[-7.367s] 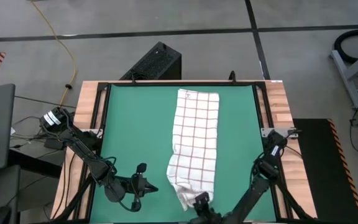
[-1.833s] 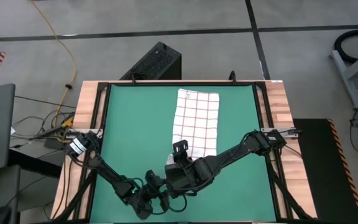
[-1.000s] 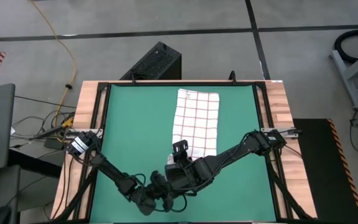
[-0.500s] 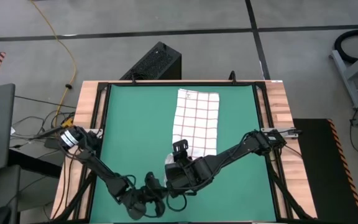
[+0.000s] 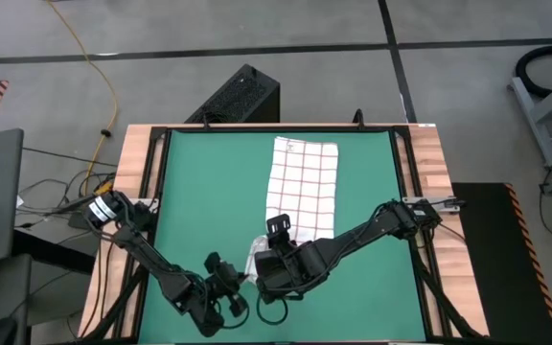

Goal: Roll towel
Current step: Roll the white towel

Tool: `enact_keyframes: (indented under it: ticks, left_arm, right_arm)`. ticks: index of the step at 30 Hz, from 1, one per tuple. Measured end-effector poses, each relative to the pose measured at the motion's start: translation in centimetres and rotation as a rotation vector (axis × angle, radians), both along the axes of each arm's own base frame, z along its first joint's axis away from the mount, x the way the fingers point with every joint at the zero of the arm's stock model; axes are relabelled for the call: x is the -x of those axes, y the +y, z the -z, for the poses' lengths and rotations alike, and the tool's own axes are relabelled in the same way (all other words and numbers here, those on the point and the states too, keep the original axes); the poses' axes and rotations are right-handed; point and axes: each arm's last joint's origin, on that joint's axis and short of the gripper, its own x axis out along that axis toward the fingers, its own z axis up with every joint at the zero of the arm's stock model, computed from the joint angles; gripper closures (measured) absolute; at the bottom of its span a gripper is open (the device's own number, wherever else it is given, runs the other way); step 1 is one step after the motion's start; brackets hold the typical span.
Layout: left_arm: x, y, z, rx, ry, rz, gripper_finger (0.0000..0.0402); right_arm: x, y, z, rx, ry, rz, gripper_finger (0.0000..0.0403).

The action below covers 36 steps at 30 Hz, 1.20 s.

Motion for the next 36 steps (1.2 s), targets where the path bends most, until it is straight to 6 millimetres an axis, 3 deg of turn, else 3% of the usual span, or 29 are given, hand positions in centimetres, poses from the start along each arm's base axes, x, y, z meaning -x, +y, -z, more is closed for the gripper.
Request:
enact_keyframes:
  ticks: [13,28,36]
  left_arm:
    - [0.5,0.4,0.4,-0.034,0.054,-0.013,0.0395]
    - [0.6,0.6,0.4,-0.065,0.061,-0.02,0.0311]
    - [1.2,0.5,0.8,-0.107,0.042,-0.033,0.0296]
  right_arm:
    - [0.0,0.0,0.0,-0.001,0.0,-0.001,0.0394]
    - [0.0,0.1,0.1,-0.013,0.02,-0.018,0.0394]
    - [0.0,0.0,0.1,-0.014,0.021,-0.018,0.0394]
